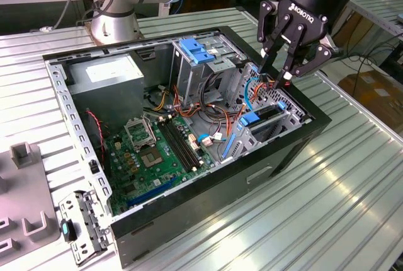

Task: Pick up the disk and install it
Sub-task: 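Insert the disk into the insertion slot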

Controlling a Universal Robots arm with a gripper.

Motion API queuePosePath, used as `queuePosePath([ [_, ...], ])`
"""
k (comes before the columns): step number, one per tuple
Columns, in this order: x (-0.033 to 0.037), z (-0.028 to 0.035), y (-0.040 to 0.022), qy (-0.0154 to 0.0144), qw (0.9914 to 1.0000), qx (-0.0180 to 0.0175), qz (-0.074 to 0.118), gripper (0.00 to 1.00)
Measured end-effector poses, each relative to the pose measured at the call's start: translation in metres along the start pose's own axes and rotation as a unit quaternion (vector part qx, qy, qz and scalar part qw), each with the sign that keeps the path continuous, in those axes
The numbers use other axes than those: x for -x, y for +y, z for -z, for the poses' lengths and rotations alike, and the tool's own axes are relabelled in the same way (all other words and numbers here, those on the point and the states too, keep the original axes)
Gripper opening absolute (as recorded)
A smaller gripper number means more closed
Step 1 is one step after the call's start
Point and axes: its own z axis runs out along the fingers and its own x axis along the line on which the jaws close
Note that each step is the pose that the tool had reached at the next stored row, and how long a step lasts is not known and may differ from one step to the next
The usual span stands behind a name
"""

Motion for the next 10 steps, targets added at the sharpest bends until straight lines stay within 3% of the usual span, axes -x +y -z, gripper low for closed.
queuePosePath([
  [4,-0.0001,-0.0098,-0.0003,0.0,1.0,-0.0001,0.0,0.43],
  [7,0.0001,-0.0172,-0.0011,0.0001,1.0,-0.0001,0.0,0.24],
  [8,0.0001,-0.019,-0.0015,0.0001,1.0,-0.0001,0.0,0.24],
  [9,0.0002,-0.021,-0.0021,0.0001,1.0,-0.0001,0.0,0.12],
  [10,0.0003,-0.024,-0.0033,0.0,1.0,-0.0001,0.0,0.12],
])
